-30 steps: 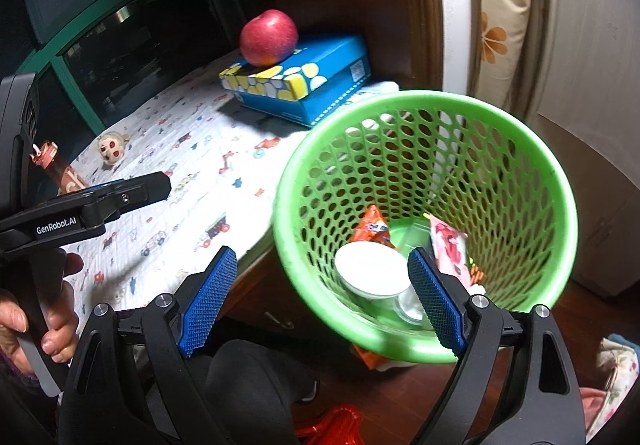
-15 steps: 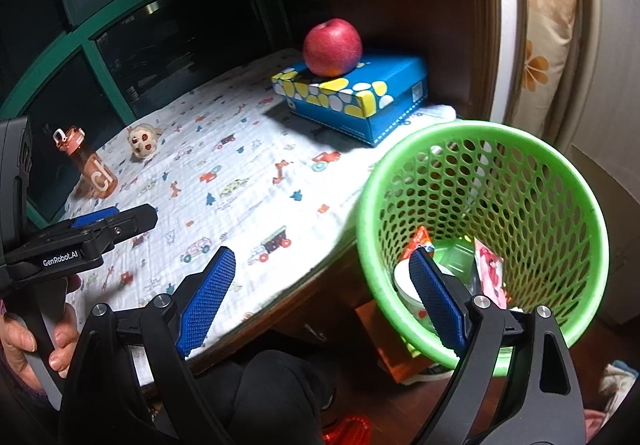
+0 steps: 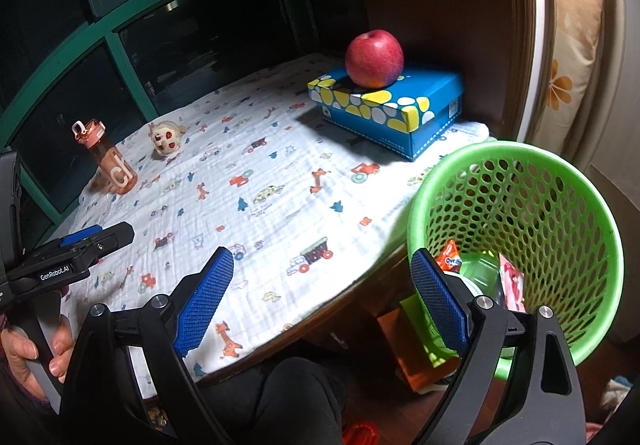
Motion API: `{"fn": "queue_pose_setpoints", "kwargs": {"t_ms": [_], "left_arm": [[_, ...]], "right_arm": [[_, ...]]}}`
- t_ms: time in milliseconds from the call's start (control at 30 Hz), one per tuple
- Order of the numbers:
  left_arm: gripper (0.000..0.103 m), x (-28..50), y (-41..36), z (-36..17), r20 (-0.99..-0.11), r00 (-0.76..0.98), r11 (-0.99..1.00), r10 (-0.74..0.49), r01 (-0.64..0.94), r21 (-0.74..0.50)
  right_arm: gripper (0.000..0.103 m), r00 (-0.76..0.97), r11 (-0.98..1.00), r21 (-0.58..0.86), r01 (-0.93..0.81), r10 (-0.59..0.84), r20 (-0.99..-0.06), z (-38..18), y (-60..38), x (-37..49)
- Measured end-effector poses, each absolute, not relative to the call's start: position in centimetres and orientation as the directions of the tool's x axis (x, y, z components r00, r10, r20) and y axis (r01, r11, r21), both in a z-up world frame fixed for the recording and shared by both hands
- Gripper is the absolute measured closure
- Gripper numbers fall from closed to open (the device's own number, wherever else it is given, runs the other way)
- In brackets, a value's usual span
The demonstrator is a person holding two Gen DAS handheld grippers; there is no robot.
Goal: Collect trash
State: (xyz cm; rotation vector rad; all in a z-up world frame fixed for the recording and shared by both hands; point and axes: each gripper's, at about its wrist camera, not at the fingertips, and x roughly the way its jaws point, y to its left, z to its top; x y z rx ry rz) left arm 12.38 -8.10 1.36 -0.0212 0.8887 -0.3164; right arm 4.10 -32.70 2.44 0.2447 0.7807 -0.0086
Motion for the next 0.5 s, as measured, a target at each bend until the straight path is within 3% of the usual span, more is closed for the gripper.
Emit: {"fn": "queue_pose_setpoints", "kwargs": {"t_ms": [500], "left_arm": [[0.009, 11.5, -6.4, 1.0, -0.763, 0.597, 0.966, -0.248, 0.212, -0.148]], "right_arm": [[0.013, 0.713, 0.973, 0.22, 0.068, 0.107, -0.693, 2.6, -31.5, 4.4]]}}
